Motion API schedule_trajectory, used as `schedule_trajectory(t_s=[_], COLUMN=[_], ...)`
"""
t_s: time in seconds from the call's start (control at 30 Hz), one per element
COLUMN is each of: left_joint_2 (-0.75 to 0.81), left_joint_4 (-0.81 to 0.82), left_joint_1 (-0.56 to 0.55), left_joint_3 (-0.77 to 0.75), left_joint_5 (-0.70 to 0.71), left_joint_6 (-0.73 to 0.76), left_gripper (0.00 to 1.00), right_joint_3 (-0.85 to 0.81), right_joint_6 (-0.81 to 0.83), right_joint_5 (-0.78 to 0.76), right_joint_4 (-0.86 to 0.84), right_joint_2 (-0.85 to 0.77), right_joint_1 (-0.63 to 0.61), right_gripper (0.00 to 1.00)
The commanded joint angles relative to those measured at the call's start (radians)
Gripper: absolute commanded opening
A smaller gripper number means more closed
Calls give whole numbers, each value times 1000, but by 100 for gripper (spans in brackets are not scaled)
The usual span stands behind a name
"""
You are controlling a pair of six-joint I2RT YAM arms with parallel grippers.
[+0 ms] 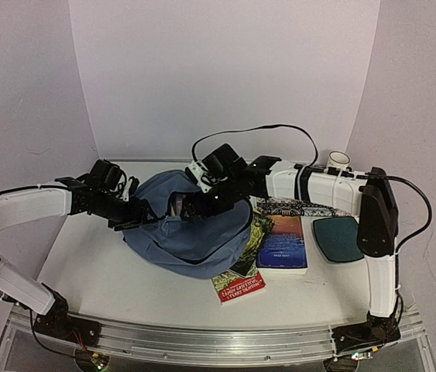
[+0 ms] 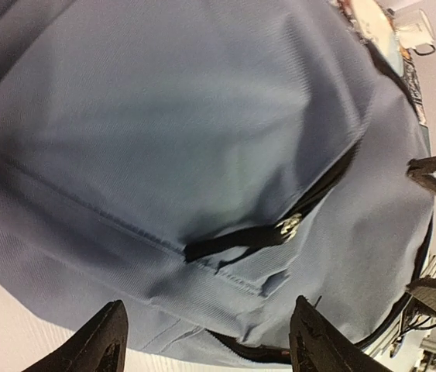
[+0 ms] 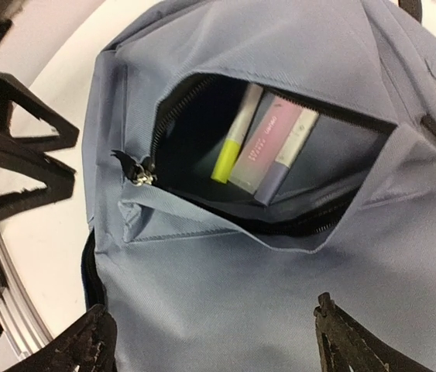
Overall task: Pack the student bag
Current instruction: Pick up the lower front pocket of the student bag.
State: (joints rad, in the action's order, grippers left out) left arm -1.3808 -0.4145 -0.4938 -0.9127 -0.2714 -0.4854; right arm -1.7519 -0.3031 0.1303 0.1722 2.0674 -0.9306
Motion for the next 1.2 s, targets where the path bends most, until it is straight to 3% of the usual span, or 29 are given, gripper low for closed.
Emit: schedule_trajectory(t_s=[0.0, 0.2, 0.6, 0.63, 0.77, 0.93, 1.17], left_joint_2=[26, 7, -74, -79, -79, -14, 73], left_joint_4=[3, 5, 88, 96, 162, 245, 364], left_joint_1=[6, 17, 38, 39, 43, 65, 106], left_joint_3=[34, 74, 51, 58, 106, 181, 273], left_joint_5=[22, 72, 55, 49, 7, -11, -44], left_joint_6=[-134, -275, -353, -364, -417, -501, -618], left_gripper=[74, 78, 80, 80, 80, 80, 78], right_joint_3=[-78, -164, -325, -328, -341, -289, -183], right_joint_6=[116, 244, 378, 377, 359, 254, 172], right_joint_5=[-20, -26, 45, 46, 72, 104, 133], right_joint_4=[30, 30, 30, 30, 30, -17, -137], right_joint_2=[47, 132, 313, 323, 333, 258, 163], right_joint_1=[-25, -34, -34, -34, -34, -34, -36], right_gripper=[90, 90, 81, 79, 48, 0, 0])
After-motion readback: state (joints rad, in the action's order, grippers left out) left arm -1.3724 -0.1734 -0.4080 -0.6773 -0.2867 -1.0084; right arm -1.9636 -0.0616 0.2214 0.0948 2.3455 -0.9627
